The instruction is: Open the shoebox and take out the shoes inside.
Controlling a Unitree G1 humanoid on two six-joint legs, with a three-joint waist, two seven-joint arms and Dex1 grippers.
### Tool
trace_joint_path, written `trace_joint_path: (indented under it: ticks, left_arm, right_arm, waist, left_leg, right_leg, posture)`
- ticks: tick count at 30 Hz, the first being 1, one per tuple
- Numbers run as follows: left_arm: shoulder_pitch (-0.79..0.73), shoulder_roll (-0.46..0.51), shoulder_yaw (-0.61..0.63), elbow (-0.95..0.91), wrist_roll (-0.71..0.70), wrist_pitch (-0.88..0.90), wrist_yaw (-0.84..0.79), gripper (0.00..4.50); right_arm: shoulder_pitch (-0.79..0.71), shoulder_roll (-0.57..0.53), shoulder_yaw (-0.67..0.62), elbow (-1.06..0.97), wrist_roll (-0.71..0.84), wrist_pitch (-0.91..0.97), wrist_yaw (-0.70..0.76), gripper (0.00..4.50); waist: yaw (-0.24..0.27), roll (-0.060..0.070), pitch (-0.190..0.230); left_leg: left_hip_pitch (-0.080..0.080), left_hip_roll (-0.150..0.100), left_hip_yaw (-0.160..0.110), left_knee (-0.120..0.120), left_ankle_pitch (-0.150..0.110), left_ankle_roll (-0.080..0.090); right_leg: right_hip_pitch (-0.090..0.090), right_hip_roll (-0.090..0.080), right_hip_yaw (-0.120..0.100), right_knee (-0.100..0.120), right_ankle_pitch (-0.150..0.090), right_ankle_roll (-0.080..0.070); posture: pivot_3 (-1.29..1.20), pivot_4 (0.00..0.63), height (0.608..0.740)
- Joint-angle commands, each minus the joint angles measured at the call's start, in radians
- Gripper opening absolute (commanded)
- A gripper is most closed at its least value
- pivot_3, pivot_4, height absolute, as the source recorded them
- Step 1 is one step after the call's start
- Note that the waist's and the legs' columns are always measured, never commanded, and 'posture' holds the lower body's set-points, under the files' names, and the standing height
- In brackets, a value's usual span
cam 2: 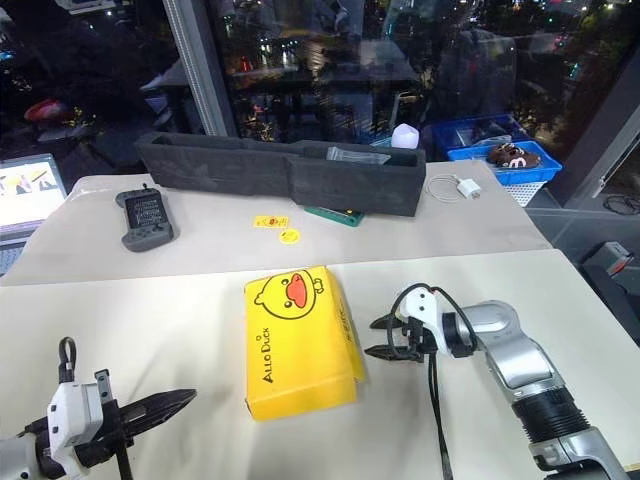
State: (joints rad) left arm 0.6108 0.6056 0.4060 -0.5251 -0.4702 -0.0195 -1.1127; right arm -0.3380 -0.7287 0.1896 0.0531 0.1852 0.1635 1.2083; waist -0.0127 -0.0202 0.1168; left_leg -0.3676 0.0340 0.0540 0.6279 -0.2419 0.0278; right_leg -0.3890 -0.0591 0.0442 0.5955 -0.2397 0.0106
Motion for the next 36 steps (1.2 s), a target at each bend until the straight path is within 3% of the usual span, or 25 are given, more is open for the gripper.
trace_joint_path:
  ticks: [1,6,7,10,19,24,36]
  left_arm:
    - [0.001,0.013,-0.004,0.000,0.008,-0.022,0.004,0.00]
    - [0.004,0.015,-0.004,0.001,0.009,-0.020,0.012,0.00]
    - [0.005,0.015,-0.004,0.001,0.010,-0.021,0.012,0.00]
    - [0.007,0.017,-0.004,0.002,0.011,-0.022,0.012,0.00]
    - [0.007,0.018,-0.008,-0.004,0.023,-0.021,0.028,0.00]
    - [0.014,0.021,-0.008,-0.005,0.022,-0.020,0.030,0.00]
    - [0.077,0.011,0.027,-0.036,0.020,-0.030,0.056,0.00]
  right_arm:
    - [-0.016,0.011,0.000,-0.028,-0.028,-0.041,-0.030,4.45]
    - [-0.010,0.008,0.018,-0.045,-0.031,-0.010,-0.017,4.45]
    - [-0.008,0.008,0.016,-0.042,-0.028,-0.010,-0.017,3.91]
    - [-0.005,0.003,0.016,-0.044,-0.020,-0.002,-0.003,3.09]
    - [-0.027,0.007,0.044,-0.191,0.010,0.079,0.036,0.03]
    - [-0.072,0.013,0.061,-0.349,0.096,0.222,0.070,0.03]
    - [-0.243,0.081,0.032,-0.413,0.237,0.398,0.047,0.03]
  waist:
    - [0.000,0.000,0.000]
    - [0.000,0.000,0.000]
    - [0.000,0.000,0.000]
    - [0.000,0.000,0.000]
    - [0.000,0.000,0.000]
    - [-0.002,0.000,0.000]
    - [0.000,0.000,0.000]
  left_leg:
    - [0.000,0.000,0.000,0.000,0.000,0.000]
    - [0.000,0.000,0.000,0.000,0.000,0.000]
    - [0.000,0.000,0.000,0.000,0.000,0.000]
    - [0.000,0.000,0.000,0.000,0.000,0.000]
    - [0.000,0.000,0.000,0.000,0.000,0.000]
    - [0.000,0.001,-0.003,0.000,0.000,0.000]
    - [-0.001,0.001,-0.006,0.000,0.000,0.000]
  right_leg:
    - [0.000,0.000,0.000,0.000,0.000,0.000]
    - [0.000,0.000,0.000,0.000,0.000,0.000]
    - [0.000,0.000,0.000,0.000,0.000,0.000]
    - [0.000,0.000,0.000,0.000,0.000,0.000]
    - [0.000,0.000,0.000,0.000,0.000,0.000]
    - [-0.001,0.000,0.000,0.000,0.000,0.000]
    - [-0.002,-0.001,0.000,0.000,0.000,0.000]
  posture:
    - [0.00,0.150,0.740]
    - [0.00,0.150,0.740]
    - [0.00,0.150,0.740]
    - [0.00,0.150,0.740]
    - [0.00,0.150,0.740]
    - [0.00,0.150,0.740]
    - [0.00,0.150,0.740]
